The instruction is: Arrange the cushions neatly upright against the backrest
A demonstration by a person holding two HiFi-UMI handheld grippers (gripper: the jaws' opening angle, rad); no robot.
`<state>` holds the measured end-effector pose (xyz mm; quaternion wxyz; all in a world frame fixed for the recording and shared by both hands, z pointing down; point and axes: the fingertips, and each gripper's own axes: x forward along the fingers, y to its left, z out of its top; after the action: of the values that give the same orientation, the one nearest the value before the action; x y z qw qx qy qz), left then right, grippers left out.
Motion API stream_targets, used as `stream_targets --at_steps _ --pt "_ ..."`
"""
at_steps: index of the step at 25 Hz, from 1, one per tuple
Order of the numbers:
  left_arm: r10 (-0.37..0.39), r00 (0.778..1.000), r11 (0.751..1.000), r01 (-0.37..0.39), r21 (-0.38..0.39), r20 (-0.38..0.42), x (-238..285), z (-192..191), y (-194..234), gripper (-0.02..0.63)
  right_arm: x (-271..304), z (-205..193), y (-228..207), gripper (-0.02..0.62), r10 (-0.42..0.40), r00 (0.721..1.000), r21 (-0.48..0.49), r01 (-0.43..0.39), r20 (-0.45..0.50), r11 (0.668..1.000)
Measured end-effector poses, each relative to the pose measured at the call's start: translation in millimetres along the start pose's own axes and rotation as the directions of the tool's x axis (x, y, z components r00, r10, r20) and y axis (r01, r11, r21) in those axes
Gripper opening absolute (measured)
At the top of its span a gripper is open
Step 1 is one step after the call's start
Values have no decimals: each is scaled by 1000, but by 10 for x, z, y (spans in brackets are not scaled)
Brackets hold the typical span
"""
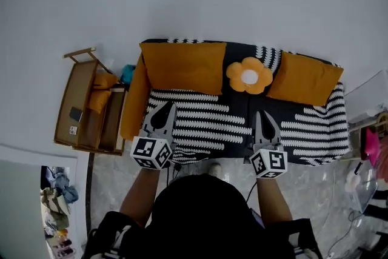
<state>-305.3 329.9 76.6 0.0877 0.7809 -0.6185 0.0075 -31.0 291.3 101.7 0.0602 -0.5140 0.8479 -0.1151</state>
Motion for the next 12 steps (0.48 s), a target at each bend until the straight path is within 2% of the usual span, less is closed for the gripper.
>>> stream_targets --at_steps 7,12 --pt "-15 998 1000 16 -5 55 -309 229 216 37 -6 45 360 28 68 998 -26 -68 -2 997" --pt "-14 997 1000 15 -19 70 -438 264 521 31 147 -10 707 28 89 996 60 -88 1 994"
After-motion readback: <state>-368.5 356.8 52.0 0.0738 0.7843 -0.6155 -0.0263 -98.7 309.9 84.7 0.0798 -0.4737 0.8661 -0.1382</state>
